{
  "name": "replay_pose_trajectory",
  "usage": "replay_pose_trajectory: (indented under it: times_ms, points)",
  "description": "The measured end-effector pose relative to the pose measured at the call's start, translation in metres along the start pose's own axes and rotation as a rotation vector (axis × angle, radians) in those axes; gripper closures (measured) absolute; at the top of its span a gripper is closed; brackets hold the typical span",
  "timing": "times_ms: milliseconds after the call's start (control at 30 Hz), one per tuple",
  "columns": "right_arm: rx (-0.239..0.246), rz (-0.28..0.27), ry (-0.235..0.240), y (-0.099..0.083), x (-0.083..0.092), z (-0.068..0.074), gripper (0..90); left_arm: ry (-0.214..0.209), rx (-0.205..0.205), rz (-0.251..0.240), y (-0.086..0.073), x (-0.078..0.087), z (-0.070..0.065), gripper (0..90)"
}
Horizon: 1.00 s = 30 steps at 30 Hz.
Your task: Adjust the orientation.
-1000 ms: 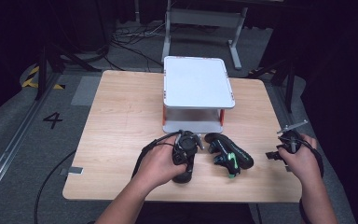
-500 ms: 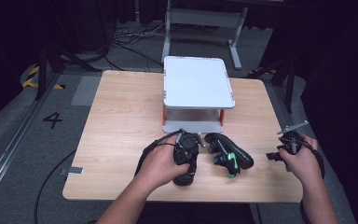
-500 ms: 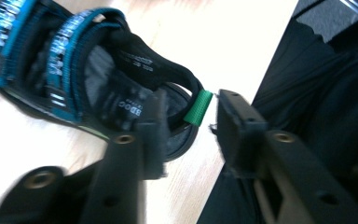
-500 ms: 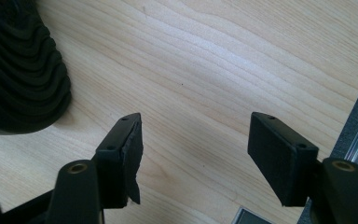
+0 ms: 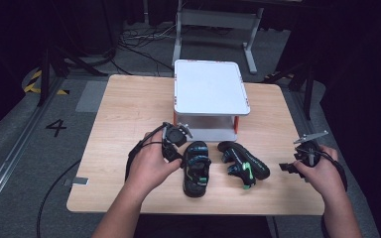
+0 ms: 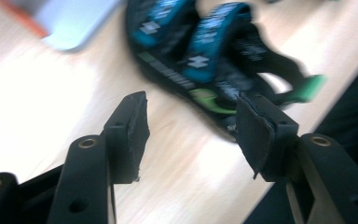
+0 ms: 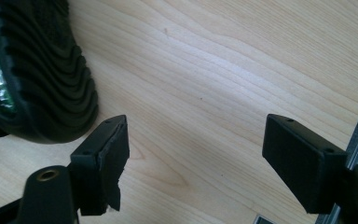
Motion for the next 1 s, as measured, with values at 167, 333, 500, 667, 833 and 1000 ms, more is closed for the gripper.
replay_pose_trajectory:
  times_ms: [167,333,500,667,833,1000]
  points:
    - [0.068,0.008,0.027,0.003,0.003,0.015,26.4,0.075,0.062,0.039,-0.023,0.000,0.031,41.0]
    - [0.093,0.002,0.009,0.007,0.007,0.022,27.8,0.083,0.135,0.076,-0.049,-0.003,0.054,40.1]
    - [0.123,-0.043,0.010,0.010,0.010,0.029,32.8,0.071,0.194,0.083,-0.067,-0.011,0.075,40.9]
    - [0.055,-0.082,0.046,0.015,0.015,0.038,38.9,0.087,0.204,0.096,-0.078,-0.019,0.088,37.6]
    - [0.064,-0.052,0.072,0.017,0.018,0.051,39.2,0.079,0.217,0.126,-0.087,-0.029,0.091,34.7]
    - [0.066,0.017,0.076,0.015,0.022,0.071,43.6,0.080,0.217,0.146,-0.089,-0.033,0.091,34.5]
Point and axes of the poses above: each handheld gripper's, and its own axes: x roughly backward along the jaws, y roughly out of its top, z roughly to its left, the point moved 6 cm from there along -x, roughly forward along the jaws, and after that the axes turned 2 degrees about -y, right-handed, at the moved point
